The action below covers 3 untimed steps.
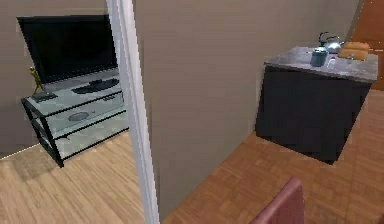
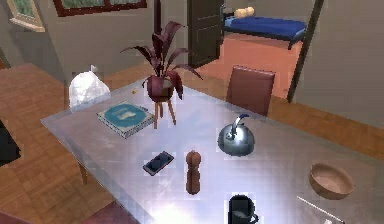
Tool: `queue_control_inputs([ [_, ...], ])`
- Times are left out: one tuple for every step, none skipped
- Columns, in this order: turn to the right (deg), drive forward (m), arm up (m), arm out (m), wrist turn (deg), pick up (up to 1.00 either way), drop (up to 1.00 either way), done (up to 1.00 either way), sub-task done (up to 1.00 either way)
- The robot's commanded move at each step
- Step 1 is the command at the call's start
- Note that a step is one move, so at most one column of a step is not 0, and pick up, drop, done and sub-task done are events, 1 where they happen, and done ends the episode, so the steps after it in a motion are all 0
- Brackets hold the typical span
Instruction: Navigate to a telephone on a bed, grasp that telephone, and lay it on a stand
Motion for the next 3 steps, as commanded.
queue_control_inputs([
  [45.0,0.0,0.0,0.0,0.0,0.0,0.0,0.0,0.0],
  [27.0,0.0,0.0,0.0,0.0,0.0,0.0,0.0,0.0],
  [-45.0,0.0,0.0,0.0,0.0,0.0,0.0,0.0,0.0],
])
